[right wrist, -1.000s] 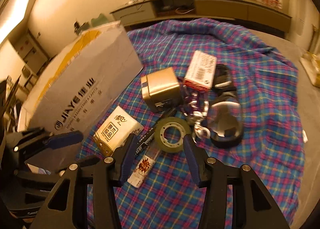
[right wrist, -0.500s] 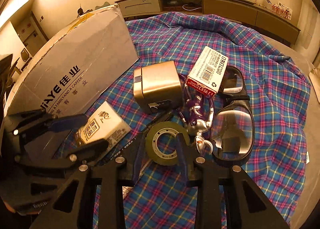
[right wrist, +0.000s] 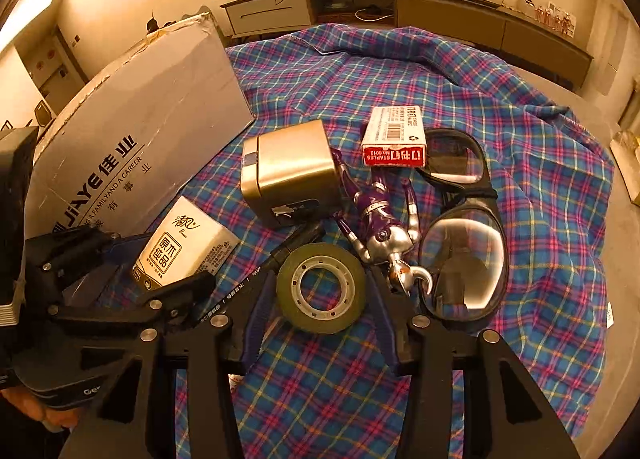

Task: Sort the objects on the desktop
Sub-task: 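Grasp the white tissue pack with the left tool while the right tool grasps the green tape roll, then carry the tissue pack and tape roll with both tools over the box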

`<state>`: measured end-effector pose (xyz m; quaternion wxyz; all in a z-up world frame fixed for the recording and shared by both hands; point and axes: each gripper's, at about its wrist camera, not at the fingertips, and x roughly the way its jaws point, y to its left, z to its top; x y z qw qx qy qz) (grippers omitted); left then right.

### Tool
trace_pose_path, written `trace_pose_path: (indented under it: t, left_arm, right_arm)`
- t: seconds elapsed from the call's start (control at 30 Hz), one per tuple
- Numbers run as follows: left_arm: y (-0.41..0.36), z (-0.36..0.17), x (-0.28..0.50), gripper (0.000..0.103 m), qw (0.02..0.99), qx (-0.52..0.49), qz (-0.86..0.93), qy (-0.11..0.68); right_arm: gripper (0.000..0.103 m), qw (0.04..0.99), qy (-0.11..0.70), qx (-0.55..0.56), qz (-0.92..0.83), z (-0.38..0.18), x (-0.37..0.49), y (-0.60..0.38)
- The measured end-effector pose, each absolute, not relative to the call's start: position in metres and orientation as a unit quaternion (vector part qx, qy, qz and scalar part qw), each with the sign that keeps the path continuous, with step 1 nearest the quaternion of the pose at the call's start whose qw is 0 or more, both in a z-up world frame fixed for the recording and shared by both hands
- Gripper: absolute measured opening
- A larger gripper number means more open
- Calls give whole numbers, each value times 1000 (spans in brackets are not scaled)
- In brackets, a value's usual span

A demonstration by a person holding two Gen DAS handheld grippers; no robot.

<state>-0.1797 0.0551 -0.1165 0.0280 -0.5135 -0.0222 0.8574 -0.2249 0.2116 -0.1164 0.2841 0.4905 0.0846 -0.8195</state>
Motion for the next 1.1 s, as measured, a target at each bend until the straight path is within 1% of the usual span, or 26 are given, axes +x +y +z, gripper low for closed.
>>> trace_pose_path:
  t: [0.2, 0.37, 0.7, 0.9, 1.1]
  left_arm:
    - [54, -94, -167, 54, 30, -491, 870, -30]
    - [60, -71, -155, 54, 31, -476, 879, -13]
    - [60, -37, -126, 54, 31, -459, 888, -8]
    - [50, -21, -101, 54, 35, -450, 892, -13]
    - [35, -8, -79, 54, 42, -440, 897, -24]
  right_arm:
    - [48, 292, 57, 482, -824, -102, -220, 222]
    - [48, 302, 24, 476, -826, -90, -214, 229]
    - [48, 308, 11, 451, -838, -67, -183, 219]
    - [48, 305, 22, 416, -857, -43, -148, 212]
    - [48, 308, 9, 410, -858, -41, -112, 210]
